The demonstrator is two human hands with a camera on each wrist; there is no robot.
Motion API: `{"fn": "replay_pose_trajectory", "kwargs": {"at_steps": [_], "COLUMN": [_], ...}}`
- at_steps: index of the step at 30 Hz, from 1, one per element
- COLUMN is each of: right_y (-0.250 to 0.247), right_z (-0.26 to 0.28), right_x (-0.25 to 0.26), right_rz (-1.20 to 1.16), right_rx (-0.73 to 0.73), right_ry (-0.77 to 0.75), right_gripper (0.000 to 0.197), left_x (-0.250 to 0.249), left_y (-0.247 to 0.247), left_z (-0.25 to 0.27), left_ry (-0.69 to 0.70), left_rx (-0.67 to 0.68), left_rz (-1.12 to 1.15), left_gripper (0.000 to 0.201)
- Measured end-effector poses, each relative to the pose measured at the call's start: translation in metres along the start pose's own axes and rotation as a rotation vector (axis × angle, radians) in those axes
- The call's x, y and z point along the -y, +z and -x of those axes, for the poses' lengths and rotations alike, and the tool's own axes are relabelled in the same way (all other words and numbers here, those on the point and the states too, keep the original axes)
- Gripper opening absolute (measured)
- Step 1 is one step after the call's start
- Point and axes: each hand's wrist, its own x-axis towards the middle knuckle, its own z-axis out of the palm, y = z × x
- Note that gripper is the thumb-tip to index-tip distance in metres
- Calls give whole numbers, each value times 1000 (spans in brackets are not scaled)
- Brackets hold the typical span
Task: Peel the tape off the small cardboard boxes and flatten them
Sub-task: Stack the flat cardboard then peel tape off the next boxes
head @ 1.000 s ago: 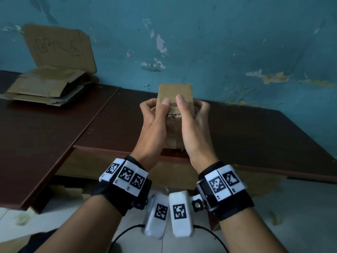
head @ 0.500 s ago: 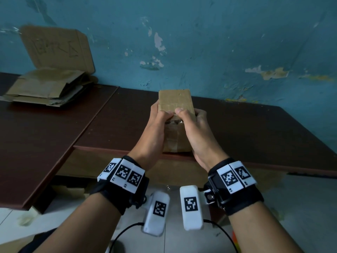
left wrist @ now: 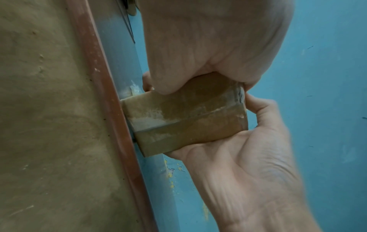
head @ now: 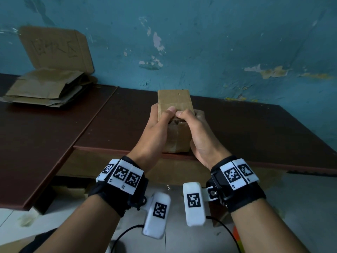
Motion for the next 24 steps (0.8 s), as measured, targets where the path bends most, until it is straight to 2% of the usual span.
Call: {"fn": "replay_pose_trajectory", "kwargs": {"at_steps": [6,10,11,14,17,21,24], "right_y": [-4,-7,-8,-8,-9,-12,-13], "right_z": [4,9,9,11,11,11,7], "right_x": [2,3,2,2,1,-1,-4], "right_rz": [18,37,43,67,84,42,29], "right_rx": [41,32,28,7,-1,12,36], "right_ry": [-2,-26,-26,-36,-52,-56,-58], "right_gripper": [85,91,89,63,55,64,74], "left_x": [0,0,0,-1,-3,-3,1], "left_y": [0,2,3,6,8,9,5], "left_z": [-1,2,3,7,10,11,6], "left_ry": [5,20,19,30,47,45,23], "left_rx": [-1,11,14,39,55,45,34], "left_rz": [18,38,36,20,17,28,9], "left_gripper": [60,64,68,72,71,93,95]}}
